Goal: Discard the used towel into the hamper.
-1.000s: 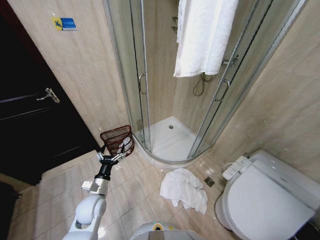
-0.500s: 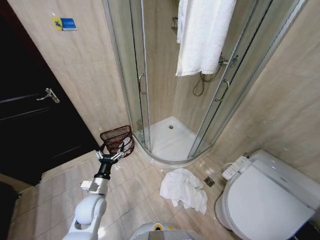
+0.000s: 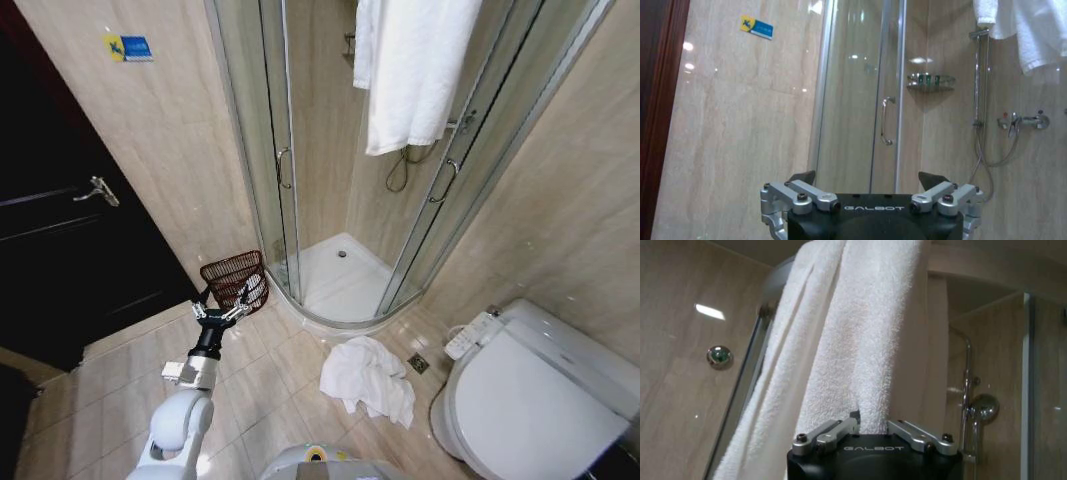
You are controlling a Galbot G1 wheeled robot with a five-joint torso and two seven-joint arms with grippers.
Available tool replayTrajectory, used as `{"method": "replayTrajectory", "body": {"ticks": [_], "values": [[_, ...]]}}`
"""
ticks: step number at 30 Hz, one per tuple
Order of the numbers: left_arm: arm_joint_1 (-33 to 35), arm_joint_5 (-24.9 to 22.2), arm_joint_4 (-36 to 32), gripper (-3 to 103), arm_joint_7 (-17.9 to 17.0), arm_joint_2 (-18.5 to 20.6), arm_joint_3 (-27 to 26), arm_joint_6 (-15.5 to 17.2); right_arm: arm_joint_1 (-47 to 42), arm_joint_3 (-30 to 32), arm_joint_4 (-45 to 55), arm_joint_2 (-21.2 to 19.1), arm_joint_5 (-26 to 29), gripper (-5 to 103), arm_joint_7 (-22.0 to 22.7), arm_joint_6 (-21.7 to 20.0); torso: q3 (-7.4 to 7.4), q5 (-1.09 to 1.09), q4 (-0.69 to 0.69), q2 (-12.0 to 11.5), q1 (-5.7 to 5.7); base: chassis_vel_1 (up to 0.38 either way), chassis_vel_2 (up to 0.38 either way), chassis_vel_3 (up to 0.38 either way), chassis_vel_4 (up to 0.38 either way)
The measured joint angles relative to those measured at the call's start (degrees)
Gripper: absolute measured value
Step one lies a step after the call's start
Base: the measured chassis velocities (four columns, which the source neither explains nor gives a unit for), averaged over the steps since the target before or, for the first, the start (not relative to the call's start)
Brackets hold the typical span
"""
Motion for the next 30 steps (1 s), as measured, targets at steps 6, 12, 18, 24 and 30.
{"method": "replayTrajectory", "body": {"ticks": [6, 12, 18, 24, 30], "values": [[0.2, -0.6, 0.62, 100, 0.0, 0.31, -0.23, -0.44, 2.14, -1.16, 2.39, 1.16, -0.86, 3, 1.24, -1.08, 0.0, 0.01, 0.0, 0.0, 0.0, 0.0, 0.0, 0.0, 0.0], [0.28, -0.74, 1.69, 100, 0.05, 0.35, 0.21, -1.08, 3.84, -1.04, 3.21, 2.68, -2.01, 3, 4.46, -1.61, 0.0, 0.0, 0.01, 0.0, 0.0, 0.0, 0.0, 0.0, 0.0], [-0.05, -0.97, 1.73, 100, 0.14, 0.26, 0.46, -1.1, 8.14, -2.35, 6.27, 5.92, -3.36, 3, 5.63, -3.12, 0.0, 0.0, -0.01, 0.0, 0.0, 0.0, 0.0, 0.0, 0.0], [-0.66, -1.06, 2.23, 100, 0.21, -0.65, 1.32, -1.05, 14.92, -5.78, 14.02, 12.53, -5.18, 3, 6.71, -5.42, -0.01, 0.0, 0.01, 0.01, 0.0, 0.0, 0.0, 0.0, 0.0], [-0.56, -1.57, 2.83, 100, 0.24, -0.55, 1.13, -1.44, 19.8, -7.48, 22.63, 19.03, -6.83, 3, 10.93, -8.19, -0.01, 0.0, 0.0, 0.01, 0.0, 0.0, 0.0, 0.0, 0.0]]}}
